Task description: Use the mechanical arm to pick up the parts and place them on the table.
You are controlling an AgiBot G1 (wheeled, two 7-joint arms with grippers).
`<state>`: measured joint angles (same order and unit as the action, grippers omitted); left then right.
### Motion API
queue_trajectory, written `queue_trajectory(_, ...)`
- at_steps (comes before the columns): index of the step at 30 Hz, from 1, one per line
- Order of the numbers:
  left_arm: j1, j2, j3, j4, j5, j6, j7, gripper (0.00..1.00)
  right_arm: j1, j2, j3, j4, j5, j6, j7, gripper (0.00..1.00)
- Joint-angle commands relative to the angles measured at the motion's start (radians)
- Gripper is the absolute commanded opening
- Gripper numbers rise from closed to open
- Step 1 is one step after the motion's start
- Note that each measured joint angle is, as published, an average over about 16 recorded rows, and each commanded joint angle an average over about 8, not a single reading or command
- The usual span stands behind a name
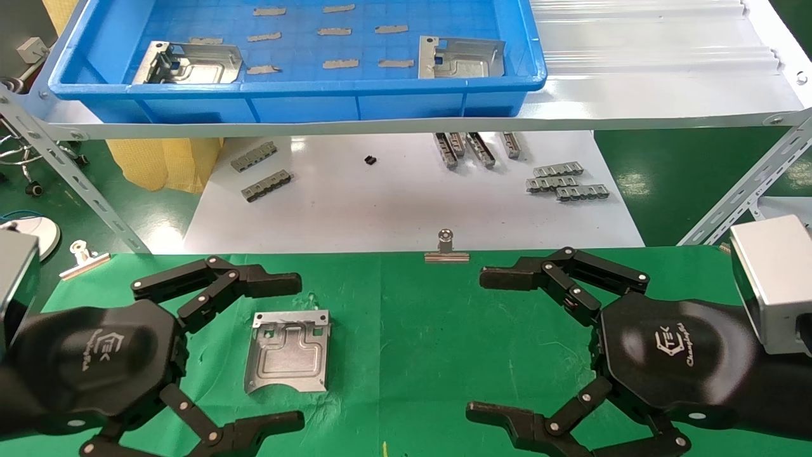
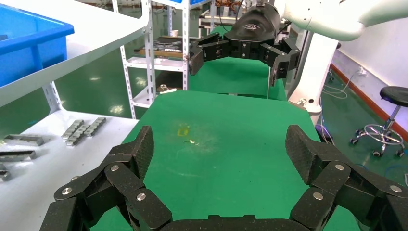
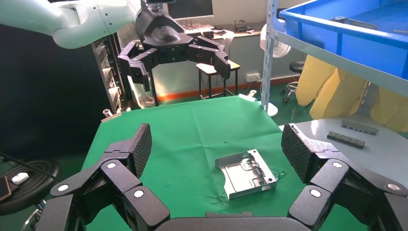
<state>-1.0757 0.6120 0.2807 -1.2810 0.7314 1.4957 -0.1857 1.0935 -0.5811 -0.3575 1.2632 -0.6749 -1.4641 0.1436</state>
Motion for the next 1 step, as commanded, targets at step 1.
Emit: queue_trajectory(1, 0.0, 0.0, 0.0, 0.0, 0.0, 0.0, 0.0, 1.0, 0.0, 0.0, 0.0, 0.0, 0.0, 0.0, 0.0, 1.0)
